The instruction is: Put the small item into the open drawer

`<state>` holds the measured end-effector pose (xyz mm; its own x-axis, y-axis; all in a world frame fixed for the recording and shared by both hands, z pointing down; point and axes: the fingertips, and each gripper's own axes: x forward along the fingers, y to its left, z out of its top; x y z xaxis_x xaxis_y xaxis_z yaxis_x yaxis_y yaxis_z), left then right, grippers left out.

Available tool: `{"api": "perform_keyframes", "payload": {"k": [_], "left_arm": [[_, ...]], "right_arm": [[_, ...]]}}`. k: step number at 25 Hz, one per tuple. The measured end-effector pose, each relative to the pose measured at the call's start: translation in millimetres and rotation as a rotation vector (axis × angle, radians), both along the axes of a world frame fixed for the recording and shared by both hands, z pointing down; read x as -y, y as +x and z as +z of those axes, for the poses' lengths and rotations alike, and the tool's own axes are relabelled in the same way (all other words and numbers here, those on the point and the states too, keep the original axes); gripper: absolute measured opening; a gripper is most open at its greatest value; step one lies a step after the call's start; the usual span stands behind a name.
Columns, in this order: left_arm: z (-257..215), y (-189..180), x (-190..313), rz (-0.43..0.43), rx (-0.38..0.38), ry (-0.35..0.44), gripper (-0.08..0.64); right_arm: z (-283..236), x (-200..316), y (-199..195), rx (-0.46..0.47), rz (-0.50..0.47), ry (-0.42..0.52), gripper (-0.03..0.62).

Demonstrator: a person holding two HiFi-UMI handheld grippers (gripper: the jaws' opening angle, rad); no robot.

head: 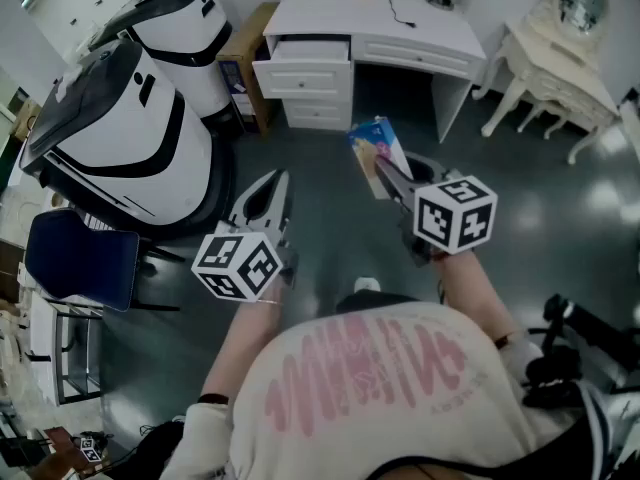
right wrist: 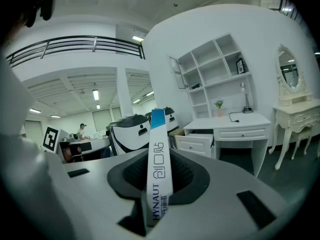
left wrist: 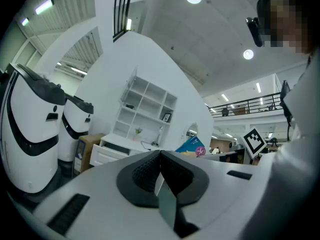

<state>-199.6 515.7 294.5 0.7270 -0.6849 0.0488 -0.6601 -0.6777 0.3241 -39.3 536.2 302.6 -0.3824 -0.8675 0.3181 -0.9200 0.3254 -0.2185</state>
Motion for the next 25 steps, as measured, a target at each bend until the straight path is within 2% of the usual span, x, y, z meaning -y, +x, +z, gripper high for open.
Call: {"api": "perform_keyframes", "payload": {"k": [9, 13, 16, 20, 25], "left_arm": [[15, 6, 17, 0.002, 0.003, -0.023, 0.029], [25, 10, 34, 0.003, -0.003, -0.036, 0.029], [33, 14, 56, 0.004, -0.007, -0.046, 0.029], [44, 21, 99, -0.018, -0.023, -0.071, 0.029], [39, 41, 167, -0.041, -0.044, -0.058, 0.029]], "right_arm": [[20, 18, 6, -0.003, -0.005, -0.027, 0.089], [34, 38, 11, 0.029, -0.007, -0.061, 0.089], [44, 63, 18, 0.069, 0.001, -0.082, 0.089], [55, 108, 37, 0.057, 0.004, -0.089, 0.089], [50, 184, 66, 0.047, -0.006, -0.080, 0.089]]}}
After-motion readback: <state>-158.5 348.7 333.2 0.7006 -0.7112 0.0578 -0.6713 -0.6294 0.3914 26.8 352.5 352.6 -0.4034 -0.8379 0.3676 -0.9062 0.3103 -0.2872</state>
